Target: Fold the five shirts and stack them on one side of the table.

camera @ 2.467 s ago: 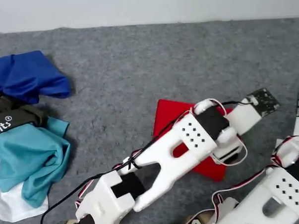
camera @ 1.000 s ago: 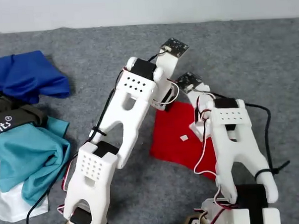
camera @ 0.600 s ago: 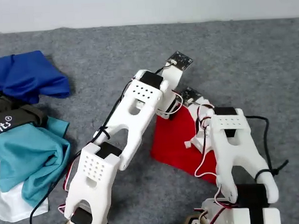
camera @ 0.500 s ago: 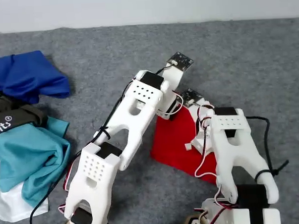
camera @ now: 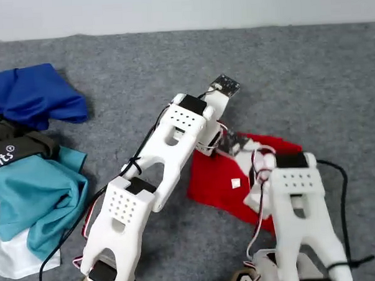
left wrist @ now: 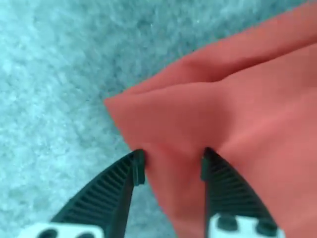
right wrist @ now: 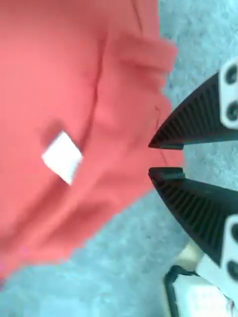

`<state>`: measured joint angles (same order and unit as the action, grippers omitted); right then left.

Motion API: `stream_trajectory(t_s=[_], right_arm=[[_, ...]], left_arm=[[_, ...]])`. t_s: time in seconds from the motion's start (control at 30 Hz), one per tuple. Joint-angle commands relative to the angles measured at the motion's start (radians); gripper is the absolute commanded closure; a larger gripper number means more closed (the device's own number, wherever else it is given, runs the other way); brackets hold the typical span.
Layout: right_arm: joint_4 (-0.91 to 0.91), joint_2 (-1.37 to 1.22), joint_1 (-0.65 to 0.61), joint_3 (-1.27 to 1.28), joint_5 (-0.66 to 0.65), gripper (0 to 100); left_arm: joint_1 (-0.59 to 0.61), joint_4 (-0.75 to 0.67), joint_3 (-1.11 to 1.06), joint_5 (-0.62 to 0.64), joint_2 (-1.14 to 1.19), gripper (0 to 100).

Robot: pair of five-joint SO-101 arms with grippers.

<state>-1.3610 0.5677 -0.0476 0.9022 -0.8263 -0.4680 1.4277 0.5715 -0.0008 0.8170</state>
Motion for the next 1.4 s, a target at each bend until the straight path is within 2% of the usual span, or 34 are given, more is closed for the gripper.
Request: stream_trajectory(t_s=[0.0, 0.1, 0.2, 0.27, 0.53, 0.73, 0.87, 1.0, 1.37], right_arm=[[-0.008, 0.101, 0.004, 0.080, -0.061, 92.4], [0.022, 0.177, 0.021, 0.086, -0.026, 92.4], [0.137, 0.228, 0.099, 0.041, 0.129, 92.4], [0.197, 0.213, 0.134, 0.015, 0.173, 92.4], [0.364, -0.096, 0.036, -0.106, 0.261, 92.4], [0.423, -0.360, -0.015, -0.232, 0.259, 92.4], [0.417, -0.435, -0.016, -0.244, 0.256, 92.9], [0.401, -0.398, -0.016, -0.183, 0.195, 98.7], [0.305, -0.048, -0.007, 0.143, 0.089, 98.7]], left_arm=[[-0.009, -0.003, 0.033, -0.002, -0.002, 81], [-0.009, -0.003, 0.035, -0.002, 0.000, 81], [-0.011, -0.003, 0.033, -0.002, 0.000, 81], [-0.011, -0.003, 0.031, -0.002, 0.000, 81], [-0.011, -0.003, 0.028, -0.002, 0.002, 81], [-0.011, -0.003, 0.028, -0.002, 0.002, 81], [-0.011, -0.002, 0.028, -0.002, 0.002, 81], [-0.011, -0.002, 0.028, -0.002, 0.002, 81], [-0.011, -0.002, 0.028, -0.002, 0.002, 81]])
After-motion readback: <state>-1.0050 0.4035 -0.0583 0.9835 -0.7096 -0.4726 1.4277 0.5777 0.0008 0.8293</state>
